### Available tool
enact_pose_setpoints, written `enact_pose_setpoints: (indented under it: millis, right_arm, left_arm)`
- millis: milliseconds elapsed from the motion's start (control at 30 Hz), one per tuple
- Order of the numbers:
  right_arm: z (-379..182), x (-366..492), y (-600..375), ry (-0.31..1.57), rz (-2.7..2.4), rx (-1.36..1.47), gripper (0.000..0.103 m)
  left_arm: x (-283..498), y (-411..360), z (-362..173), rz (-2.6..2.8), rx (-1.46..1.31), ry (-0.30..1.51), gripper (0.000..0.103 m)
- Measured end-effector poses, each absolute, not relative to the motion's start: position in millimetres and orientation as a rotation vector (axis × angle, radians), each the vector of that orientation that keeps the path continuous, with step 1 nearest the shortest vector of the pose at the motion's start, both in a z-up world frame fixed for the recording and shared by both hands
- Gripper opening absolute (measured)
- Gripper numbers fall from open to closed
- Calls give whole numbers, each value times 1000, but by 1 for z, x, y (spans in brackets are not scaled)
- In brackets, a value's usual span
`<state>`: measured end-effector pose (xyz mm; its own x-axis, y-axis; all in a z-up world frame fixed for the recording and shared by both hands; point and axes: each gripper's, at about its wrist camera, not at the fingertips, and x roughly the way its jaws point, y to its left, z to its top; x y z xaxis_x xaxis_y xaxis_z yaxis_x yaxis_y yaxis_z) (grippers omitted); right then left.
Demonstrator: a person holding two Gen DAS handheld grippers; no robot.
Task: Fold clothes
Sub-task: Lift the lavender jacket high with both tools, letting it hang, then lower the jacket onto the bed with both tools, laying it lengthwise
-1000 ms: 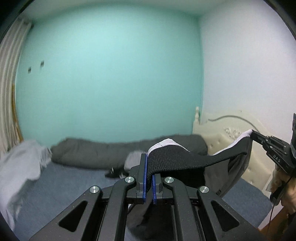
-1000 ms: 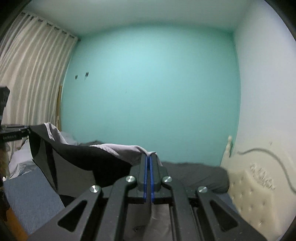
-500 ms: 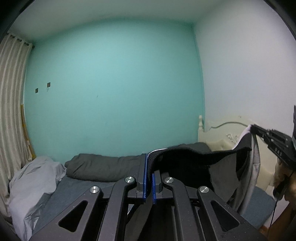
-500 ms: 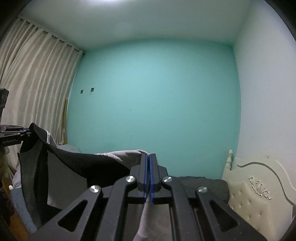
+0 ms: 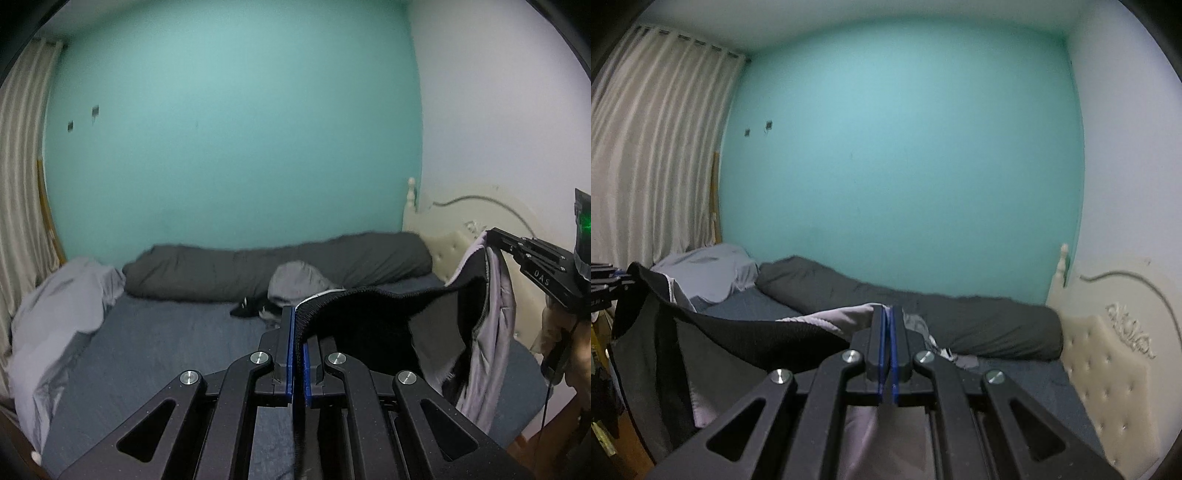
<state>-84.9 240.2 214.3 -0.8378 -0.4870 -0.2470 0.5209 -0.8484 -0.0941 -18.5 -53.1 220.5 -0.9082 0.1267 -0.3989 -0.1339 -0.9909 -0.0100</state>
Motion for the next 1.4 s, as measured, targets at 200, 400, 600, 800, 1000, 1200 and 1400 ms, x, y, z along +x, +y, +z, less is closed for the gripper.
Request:
enact_pose_setpoints:
  millis: [200, 400, 600, 800, 1000, 1200, 1400]
  right_arm:
    - [162, -157, 215, 218, -2581, 422, 2]
    - [91, -247, 189, 224, -2576, 589, 2]
    - [24, -327, 175, 242, -2556, 721, 2]
    - [-53, -386, 162, 253, -2521, 863, 2]
    - [-145, -428, 160, 263, -2475, 1017, 2]
    - [-209, -459, 168, 250, -2469, 1125, 2]
    - [-238, -485, 172, 190, -2468, 1181, 2]
  left_arm:
    - [-101, -54, 164, 2897, -760, -5, 3]
    - [-190, -55, 95, 2854, -905, -42, 3]
    - [-273, -48, 23, 2811, -1053, -70, 3]
    - [-356, -41, -49, 2759, -1200, -99, 3]
    - [-403, -17, -142, 2671, -1357, -143, 3]
    - [-430, -7, -202, 2607, -1450, -192, 3]
    - [-447, -3, -231, 2524, -1498, -299, 3]
